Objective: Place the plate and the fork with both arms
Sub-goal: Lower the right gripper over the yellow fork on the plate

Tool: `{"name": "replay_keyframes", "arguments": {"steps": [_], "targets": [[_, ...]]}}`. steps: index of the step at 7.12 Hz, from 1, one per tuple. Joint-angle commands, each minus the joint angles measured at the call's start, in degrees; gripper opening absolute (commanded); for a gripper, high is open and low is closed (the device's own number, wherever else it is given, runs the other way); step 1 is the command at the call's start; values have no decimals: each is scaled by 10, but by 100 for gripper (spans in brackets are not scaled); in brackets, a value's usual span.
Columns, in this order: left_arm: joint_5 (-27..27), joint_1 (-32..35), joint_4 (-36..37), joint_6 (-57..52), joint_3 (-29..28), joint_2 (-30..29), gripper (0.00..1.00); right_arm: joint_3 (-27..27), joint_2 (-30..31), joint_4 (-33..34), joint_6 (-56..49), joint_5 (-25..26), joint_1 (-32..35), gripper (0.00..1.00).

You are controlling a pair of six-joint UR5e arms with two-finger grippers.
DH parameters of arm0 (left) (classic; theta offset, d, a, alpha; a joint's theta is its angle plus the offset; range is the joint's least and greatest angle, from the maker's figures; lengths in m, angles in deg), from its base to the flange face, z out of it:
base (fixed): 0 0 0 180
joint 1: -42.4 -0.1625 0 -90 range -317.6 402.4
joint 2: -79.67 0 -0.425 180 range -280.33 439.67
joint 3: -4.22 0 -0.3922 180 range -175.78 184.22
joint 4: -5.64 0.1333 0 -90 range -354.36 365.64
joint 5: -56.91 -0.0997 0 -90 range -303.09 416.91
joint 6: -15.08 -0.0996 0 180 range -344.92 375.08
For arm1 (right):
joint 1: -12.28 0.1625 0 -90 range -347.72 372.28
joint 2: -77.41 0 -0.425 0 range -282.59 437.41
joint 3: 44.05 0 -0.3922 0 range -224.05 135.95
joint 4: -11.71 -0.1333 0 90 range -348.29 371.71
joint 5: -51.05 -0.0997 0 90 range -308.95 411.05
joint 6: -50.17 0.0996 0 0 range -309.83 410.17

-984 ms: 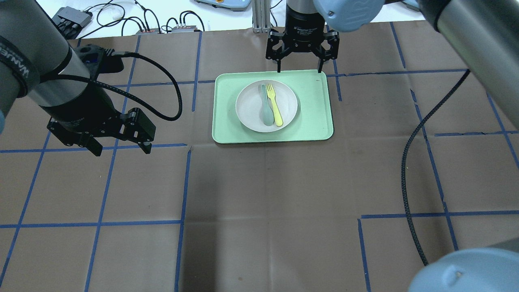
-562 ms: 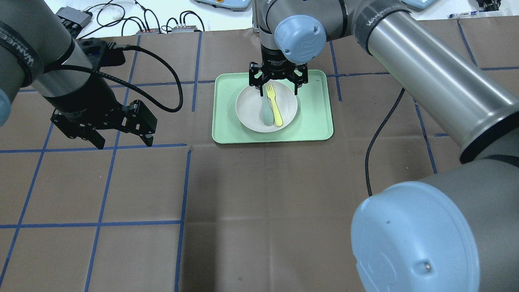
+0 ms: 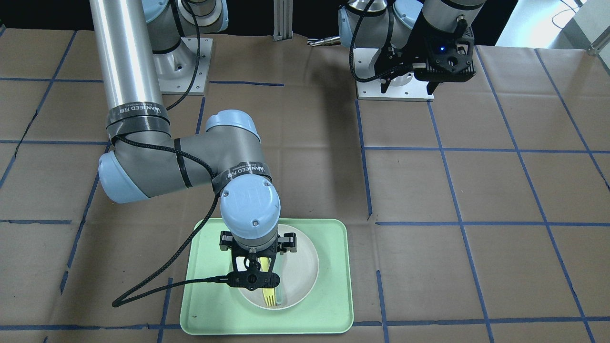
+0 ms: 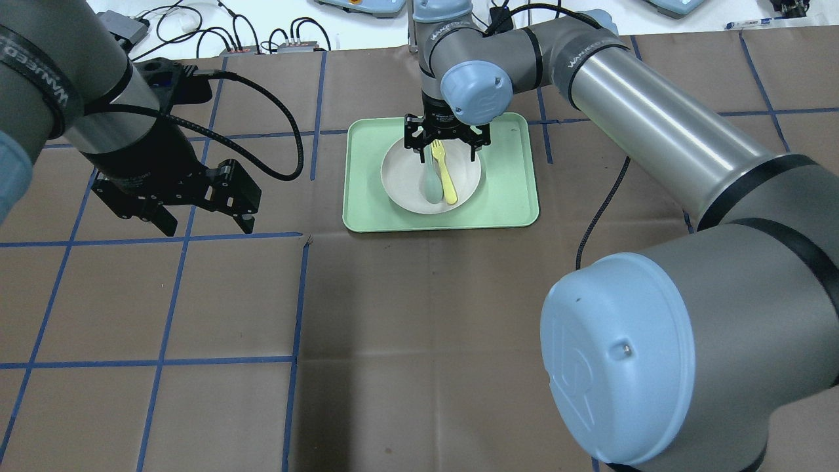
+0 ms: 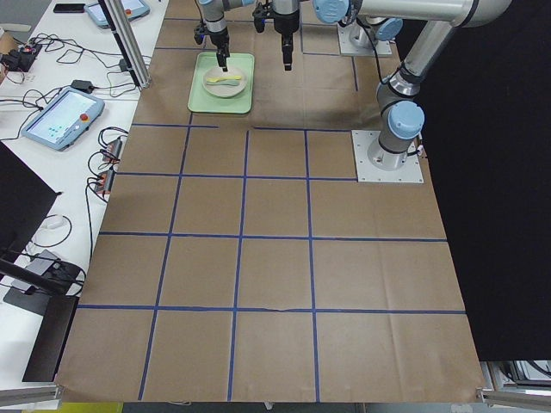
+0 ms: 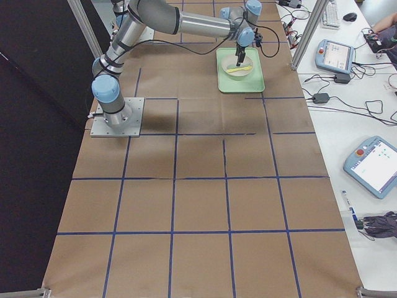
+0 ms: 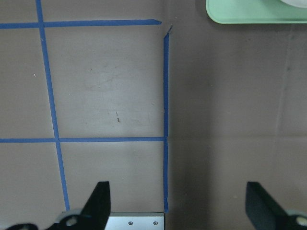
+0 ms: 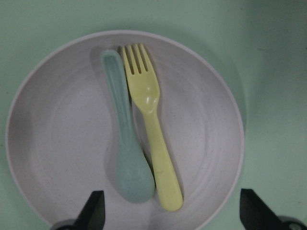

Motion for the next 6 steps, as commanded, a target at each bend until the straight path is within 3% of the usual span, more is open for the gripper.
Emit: {"name": "replay_keyframes", "arguments": {"steps": [1,3,6], "targets": [[-2,1,0,0,1,1,100,0,-13,5,0,1,-2,58],[-2,1,0,1,10,3,100,0,-14,6,0,0,-2,49],[-2,1,0,1,15,6,100,0,-25,27,-1,1,-2,49]]}}
